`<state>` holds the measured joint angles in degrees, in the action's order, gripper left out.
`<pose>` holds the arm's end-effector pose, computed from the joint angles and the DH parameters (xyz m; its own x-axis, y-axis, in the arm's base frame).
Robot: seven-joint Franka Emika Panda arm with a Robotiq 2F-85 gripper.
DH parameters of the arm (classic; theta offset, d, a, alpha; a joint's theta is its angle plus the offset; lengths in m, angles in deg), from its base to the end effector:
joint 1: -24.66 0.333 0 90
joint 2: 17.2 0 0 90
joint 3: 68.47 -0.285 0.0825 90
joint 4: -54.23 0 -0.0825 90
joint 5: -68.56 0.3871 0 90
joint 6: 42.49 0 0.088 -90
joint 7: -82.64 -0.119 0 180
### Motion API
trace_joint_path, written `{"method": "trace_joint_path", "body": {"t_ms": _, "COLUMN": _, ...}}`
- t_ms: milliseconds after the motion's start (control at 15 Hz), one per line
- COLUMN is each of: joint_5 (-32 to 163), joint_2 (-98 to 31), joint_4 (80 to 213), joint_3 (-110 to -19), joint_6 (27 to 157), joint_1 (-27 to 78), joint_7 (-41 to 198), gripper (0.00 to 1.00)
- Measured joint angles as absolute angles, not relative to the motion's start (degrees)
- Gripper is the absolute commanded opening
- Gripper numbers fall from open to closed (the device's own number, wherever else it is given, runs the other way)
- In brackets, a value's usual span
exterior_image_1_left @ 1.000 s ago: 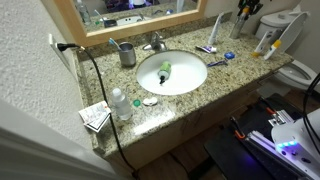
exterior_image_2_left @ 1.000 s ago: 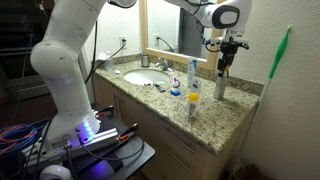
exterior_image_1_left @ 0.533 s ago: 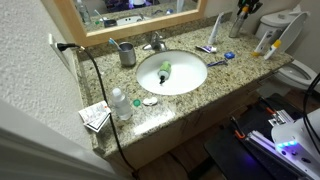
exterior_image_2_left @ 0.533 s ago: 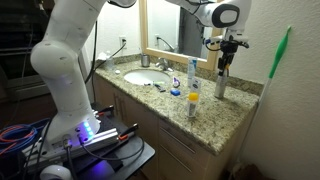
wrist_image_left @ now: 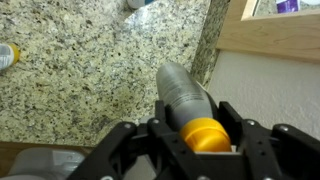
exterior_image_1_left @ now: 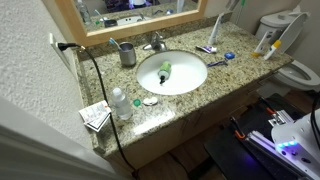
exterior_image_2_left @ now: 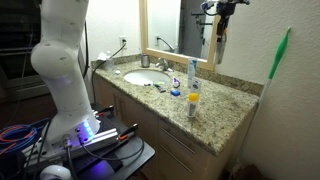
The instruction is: Move the silver can to the left
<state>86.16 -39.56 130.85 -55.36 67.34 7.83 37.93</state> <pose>0.6205 -0.2994 0.4933 0.2183 -0.9757 -0.0169 -0.9359 -0.2044 -0.2868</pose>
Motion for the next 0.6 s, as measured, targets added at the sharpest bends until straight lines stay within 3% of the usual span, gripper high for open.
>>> {"method": "trace_joint_path", "body": {"t_ms": 67, "joint_5": 86.15, "joint_2": -39.95, "joint_4": 130.90, "joint_3": -55.34, "joint_6": 67.46, "joint_1": 7.82, "joint_7": 37.93, "gripper": 0.31}}
{"method": "trace_joint_path", "body": {"t_ms": 600, "joint_5": 85.70, "joint_2": -37.42, "joint_4": 132.94, "joint_3": -59.28, "joint_6": 73.27, "joint_1": 13.24, "joint_7": 41.75, "gripper": 0.31}}
